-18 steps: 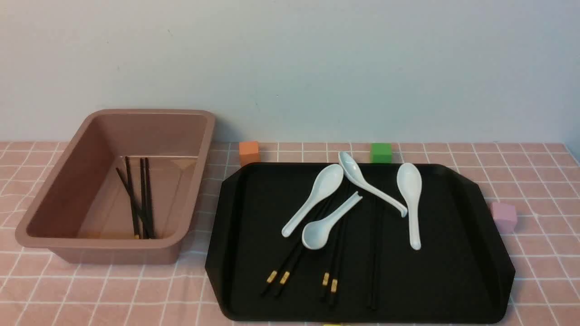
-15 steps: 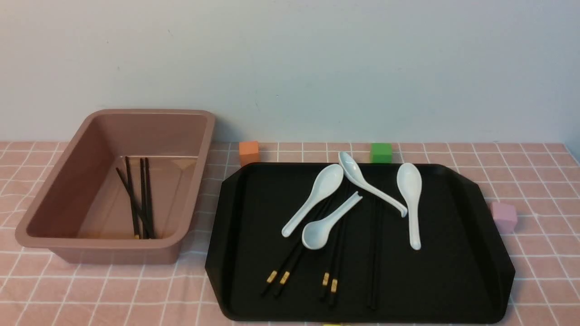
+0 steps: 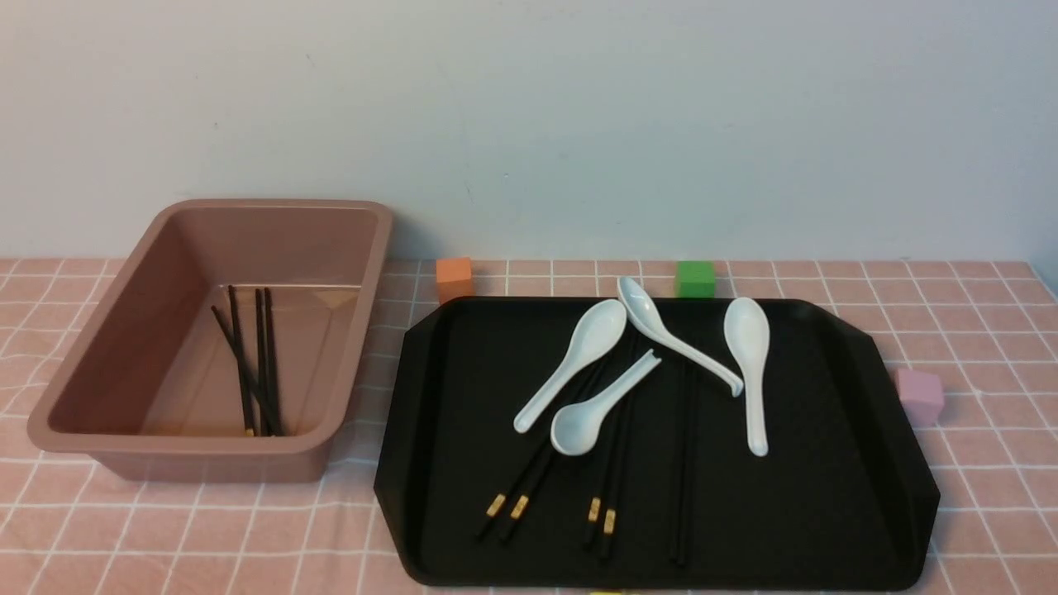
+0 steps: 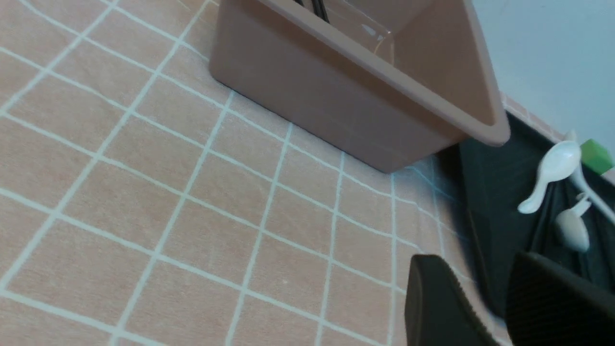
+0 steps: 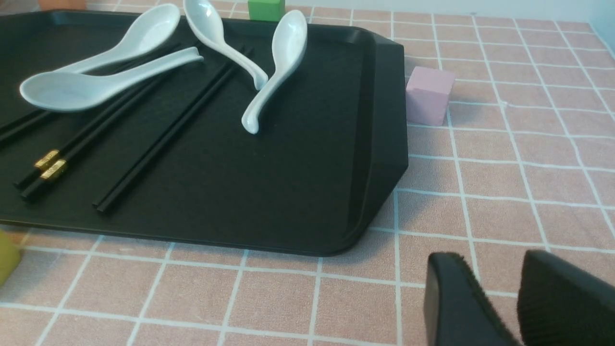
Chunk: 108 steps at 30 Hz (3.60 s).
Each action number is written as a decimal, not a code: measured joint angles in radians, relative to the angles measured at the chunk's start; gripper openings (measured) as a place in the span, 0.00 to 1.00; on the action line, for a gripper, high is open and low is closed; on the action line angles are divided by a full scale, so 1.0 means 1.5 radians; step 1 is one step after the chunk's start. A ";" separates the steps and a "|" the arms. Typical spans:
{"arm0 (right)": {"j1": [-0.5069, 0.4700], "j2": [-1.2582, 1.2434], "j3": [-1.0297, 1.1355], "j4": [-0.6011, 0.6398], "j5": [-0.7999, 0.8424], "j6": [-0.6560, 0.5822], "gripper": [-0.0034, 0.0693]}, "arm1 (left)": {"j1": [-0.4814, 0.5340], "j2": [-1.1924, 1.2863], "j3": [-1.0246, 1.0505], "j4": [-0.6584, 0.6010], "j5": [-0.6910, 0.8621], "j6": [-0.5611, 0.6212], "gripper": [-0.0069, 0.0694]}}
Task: On pink tablecloth take chopsticks from black tray and put them in box.
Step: 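Reach over to the black tray and grasp a pair of chopsticks with the left gripper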
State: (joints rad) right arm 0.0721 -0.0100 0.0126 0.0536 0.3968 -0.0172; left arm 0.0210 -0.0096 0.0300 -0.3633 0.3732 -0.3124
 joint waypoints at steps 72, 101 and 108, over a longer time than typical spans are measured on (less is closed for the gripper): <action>0.000 0.000 0.000 -0.001 0.000 0.000 0.38 | -0.473 1.343 -1.018 0.261 0.362 0.142 0.62; 0.000 0.000 0.000 -0.001 0.000 0.000 0.38 | -0.473 1.410 -1.028 0.354 0.306 0.090 0.66; 0.000 0.000 0.000 -0.001 0.000 0.000 0.38 | -0.473 1.411 -1.029 0.354 0.307 0.081 0.53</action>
State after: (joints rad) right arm 0.0721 -0.0100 0.0126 0.0527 0.3964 -0.0172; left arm -0.6883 2.1068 -1.5132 0.1671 0.8343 -0.1902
